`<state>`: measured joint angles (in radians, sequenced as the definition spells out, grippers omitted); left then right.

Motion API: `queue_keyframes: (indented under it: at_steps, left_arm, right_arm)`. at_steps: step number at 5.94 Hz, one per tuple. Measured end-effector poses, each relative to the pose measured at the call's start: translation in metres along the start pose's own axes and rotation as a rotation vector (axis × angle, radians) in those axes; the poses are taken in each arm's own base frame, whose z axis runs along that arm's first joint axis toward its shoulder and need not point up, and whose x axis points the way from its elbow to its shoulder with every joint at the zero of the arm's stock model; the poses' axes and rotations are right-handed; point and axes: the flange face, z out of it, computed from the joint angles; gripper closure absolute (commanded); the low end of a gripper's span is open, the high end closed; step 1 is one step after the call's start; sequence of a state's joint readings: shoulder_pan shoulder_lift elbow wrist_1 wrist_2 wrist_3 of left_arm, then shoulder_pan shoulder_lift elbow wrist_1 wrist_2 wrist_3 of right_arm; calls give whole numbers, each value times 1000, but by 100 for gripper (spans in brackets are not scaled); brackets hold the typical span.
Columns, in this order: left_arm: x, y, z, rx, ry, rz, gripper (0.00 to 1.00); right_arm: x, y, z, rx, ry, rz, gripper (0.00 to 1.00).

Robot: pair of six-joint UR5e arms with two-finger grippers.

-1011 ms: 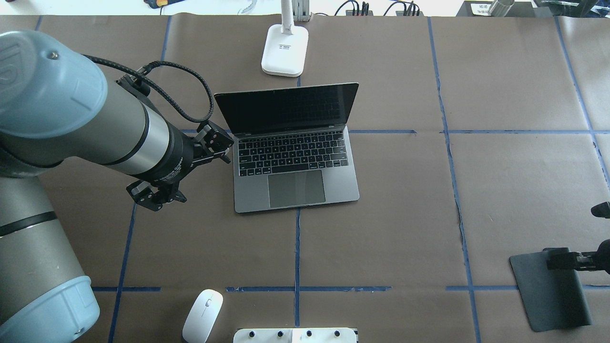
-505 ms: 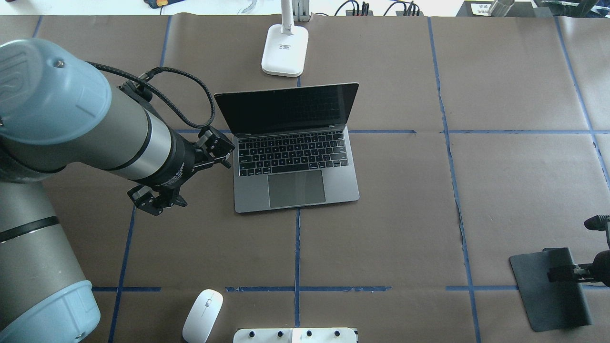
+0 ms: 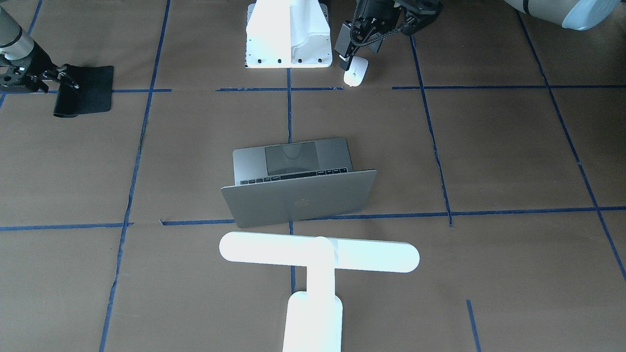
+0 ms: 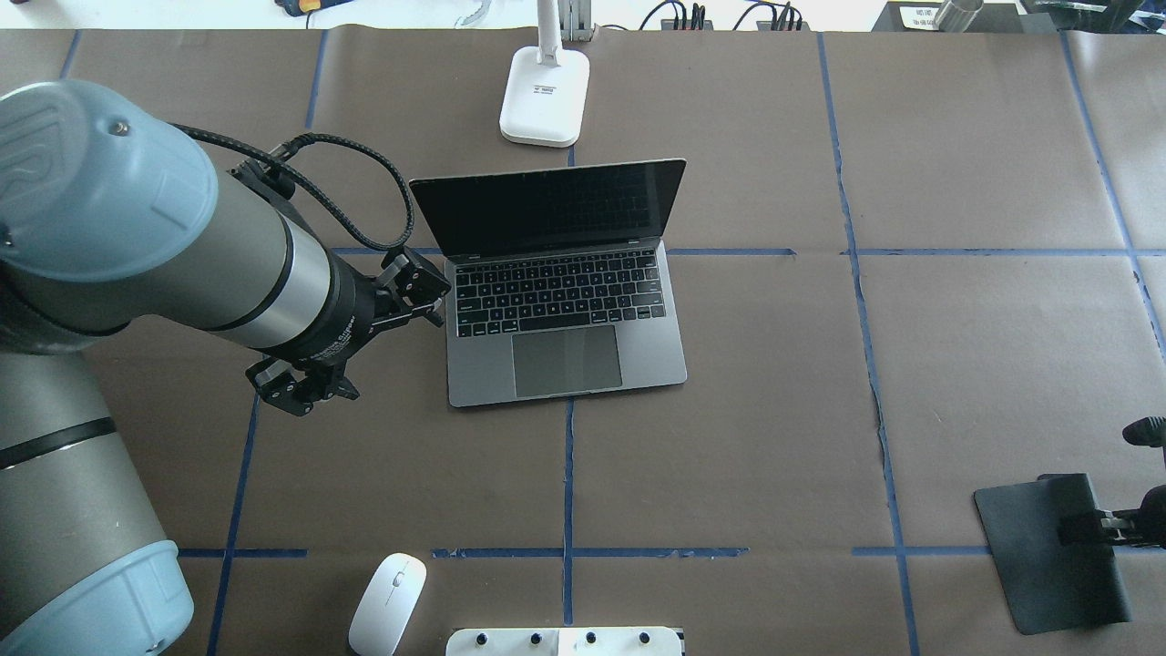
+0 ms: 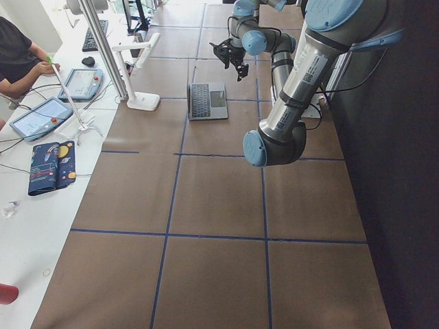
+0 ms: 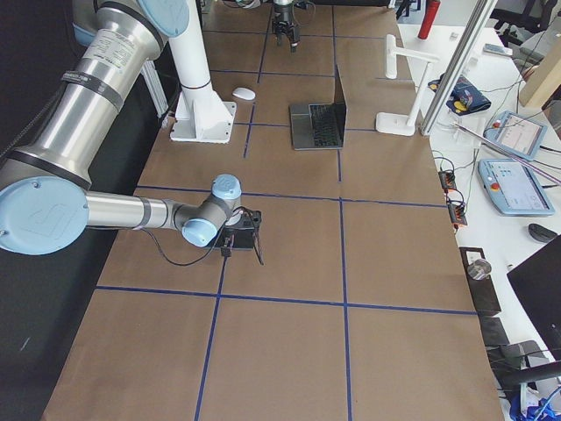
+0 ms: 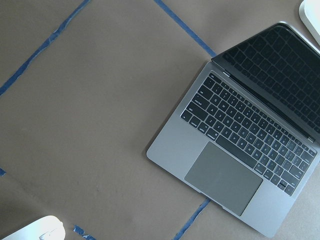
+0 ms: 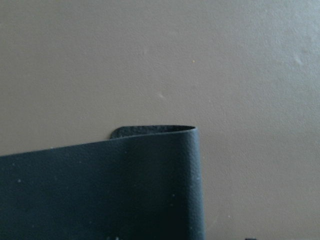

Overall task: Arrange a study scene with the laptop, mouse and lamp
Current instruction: 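Lower the right gripper onto the black mouse pad and grasp its edge, then carry the mouse pad with the right gripper beside the laptop and lower it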

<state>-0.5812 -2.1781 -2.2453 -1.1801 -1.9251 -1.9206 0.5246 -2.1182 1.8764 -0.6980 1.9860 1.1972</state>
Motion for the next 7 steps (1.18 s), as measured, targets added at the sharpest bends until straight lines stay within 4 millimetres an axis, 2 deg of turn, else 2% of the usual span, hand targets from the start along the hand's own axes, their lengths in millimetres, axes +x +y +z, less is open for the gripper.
queue_keyframes:
  at_steps: [1,2,5,6,7]
  left_arm:
    - [0,1,0,-1,1,1,0]
    - [0,1,0,-1,1,2,0]
    - [0,0,1,1,-1,6,0]
    - [0,0,1,1,-1,7,0]
    - [-1,0,2,2,-3,6,0]
  right_arm:
    - [1,1,1,-11,-2,2,84]
    - [1,2,1,-20,-5,1,100]
    - [0,2,-1,-21,-11,1,100]
    - [-6,2,-7,-8,-29,-6,100]
    - [-26,-4,-22,28,-77,-22,100]
